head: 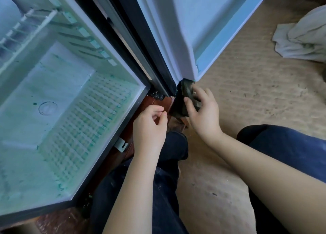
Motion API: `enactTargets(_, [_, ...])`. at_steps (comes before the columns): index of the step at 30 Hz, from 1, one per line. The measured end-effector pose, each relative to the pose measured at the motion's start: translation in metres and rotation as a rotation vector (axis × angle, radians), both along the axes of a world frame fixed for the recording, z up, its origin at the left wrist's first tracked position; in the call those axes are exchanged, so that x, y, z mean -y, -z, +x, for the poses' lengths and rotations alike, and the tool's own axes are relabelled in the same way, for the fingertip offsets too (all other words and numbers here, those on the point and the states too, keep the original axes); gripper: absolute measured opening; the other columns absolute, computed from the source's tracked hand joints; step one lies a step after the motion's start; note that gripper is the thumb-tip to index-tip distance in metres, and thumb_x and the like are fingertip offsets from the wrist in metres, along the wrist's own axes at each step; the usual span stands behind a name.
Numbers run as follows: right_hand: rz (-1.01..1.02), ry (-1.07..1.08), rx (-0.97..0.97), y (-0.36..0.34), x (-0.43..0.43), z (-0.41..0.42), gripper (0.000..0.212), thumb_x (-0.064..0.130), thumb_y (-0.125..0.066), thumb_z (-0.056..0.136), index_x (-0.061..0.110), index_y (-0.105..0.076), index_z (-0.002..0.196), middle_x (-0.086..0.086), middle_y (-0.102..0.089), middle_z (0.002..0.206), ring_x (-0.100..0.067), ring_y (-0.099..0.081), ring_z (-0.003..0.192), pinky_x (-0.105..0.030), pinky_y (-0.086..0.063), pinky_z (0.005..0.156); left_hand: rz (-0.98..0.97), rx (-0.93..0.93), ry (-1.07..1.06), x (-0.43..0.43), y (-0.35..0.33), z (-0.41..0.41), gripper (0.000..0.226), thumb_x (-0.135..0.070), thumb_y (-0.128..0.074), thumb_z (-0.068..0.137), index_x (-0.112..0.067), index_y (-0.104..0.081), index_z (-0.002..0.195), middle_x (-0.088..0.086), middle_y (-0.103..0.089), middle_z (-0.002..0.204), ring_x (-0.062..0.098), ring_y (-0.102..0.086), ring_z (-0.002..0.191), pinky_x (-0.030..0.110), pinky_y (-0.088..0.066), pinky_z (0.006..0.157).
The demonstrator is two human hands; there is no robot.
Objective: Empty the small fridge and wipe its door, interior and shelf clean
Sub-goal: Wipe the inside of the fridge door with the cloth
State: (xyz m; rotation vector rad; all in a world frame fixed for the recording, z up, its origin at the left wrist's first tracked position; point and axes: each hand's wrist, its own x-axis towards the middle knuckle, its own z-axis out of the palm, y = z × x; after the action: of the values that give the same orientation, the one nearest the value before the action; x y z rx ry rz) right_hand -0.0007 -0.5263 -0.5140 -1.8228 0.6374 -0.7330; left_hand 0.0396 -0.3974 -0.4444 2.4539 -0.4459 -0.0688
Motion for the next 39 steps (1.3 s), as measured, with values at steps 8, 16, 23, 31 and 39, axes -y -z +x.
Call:
enactTargets(8, [-0.218, 0.071, 0.073, 0.017, -0.002, 0.027, 0.005, -0.001, -0.066, 0.081, 0.001, -0.070, 0.084, -0.009, -0.067, 0.070, -0.021, -0.060, 0.062, -0.031, -0.047, 0.060, -0.018, 0.259, 0.233, 0.010, -0.017, -0.009, 0.016, -0.016, -0.058, 0.092, -0.015, -0.069, 0.104, -0.007, -0.067, 0.093, 0.009, -0.061, 0.085, 0.020, -0.049, 0.079])
enactTargets(16, [-0.259, -0.232, 0.078, -0.002, 0.025, 0.011, 0.007, 0.006, -0.069, 0.074, 0.012, -0.073, 0.078, -0.005, -0.069, 0.071, -0.026, -0.064, 0.066, -0.025, -0.042, 0.056, 0.409, 0.909, 0.673, 0.093, -0.083, 0.011, 0.019, -0.008, -0.066, 0.080, -0.007, -0.068, 0.100, 0.007, -0.066, 0.098, 0.027, -0.053, 0.093, 0.035, -0.041, 0.082])
enactTargets(23, [0.127, -0.193, -0.105, 0.020, 0.042, 0.002, 0.017, 0.013, -0.054, 0.091, 0.010, -0.057, 0.107, -0.012, -0.067, 0.098, -0.035, -0.060, 0.091, -0.040, -0.048, 0.077, 0.795, 0.863, 0.695, 0.139, -0.081, 0.016, 0.017, -0.002, -0.072, 0.076, 0.001, -0.064, 0.090, 0.019, -0.059, 0.086, 0.036, -0.057, 0.074, 0.042, -0.041, 0.069])
enactTargets(31, [0.236, -0.187, -0.002, 0.011, 0.030, 0.008, 0.026, 0.026, -0.053, 0.093, 0.016, -0.049, 0.118, -0.004, -0.061, 0.098, -0.025, -0.059, 0.087, -0.033, -0.042, 0.065, 0.732, 0.621, 0.516, 0.189, -0.087, 0.036, 0.026, -0.024, -0.050, 0.098, 0.000, -0.060, 0.102, 0.017, -0.066, 0.098, 0.036, -0.057, 0.094, 0.041, -0.039, 0.079])
enactTargets(39, [0.110, -0.274, -0.008, 0.009, -0.019, 0.010, 0.087, -0.015, -0.057, 0.074, 0.009, -0.023, 0.150, -0.020, -0.031, 0.146, -0.036, -0.037, 0.129, -0.043, -0.047, 0.098, 0.658, 0.603, 0.435, 0.203, -0.086, 0.047, 0.022, -0.027, -0.063, 0.092, -0.006, -0.062, 0.083, 0.008, -0.064, 0.075, 0.031, -0.060, 0.080, 0.035, -0.041, 0.073])
